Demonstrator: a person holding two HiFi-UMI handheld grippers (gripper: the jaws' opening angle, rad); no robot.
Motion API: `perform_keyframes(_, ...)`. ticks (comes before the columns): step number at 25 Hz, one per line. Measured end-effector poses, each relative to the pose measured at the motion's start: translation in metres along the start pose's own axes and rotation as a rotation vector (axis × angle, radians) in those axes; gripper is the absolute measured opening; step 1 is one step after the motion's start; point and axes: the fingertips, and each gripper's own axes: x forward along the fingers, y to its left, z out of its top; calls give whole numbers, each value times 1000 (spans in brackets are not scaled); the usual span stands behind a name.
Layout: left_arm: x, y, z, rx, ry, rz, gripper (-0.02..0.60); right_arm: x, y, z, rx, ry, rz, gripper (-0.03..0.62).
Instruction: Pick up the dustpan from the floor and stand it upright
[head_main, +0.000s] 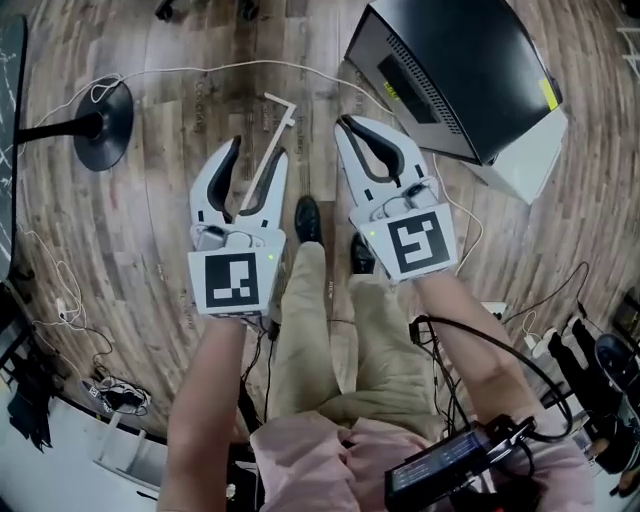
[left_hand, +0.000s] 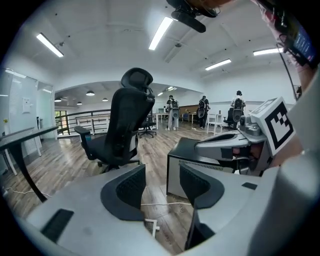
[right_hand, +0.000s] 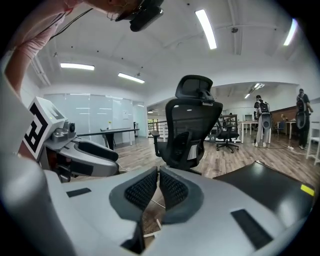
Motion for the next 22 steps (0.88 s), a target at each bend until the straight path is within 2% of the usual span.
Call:
perform_keyframes(6, 39, 5, -77, -15, 67, -33, 210, 27, -12, -60, 35, 15, -20, 17)
perform_keyframes(16, 97, -5, -195, 23, 146, -104, 216, 51, -28, -158, 14, 32, -12, 17)
perform_keyframes(22, 129, 0, -258, 40, 195, -133, 219, 72, -28, -197, 16, 28, -6, 17)
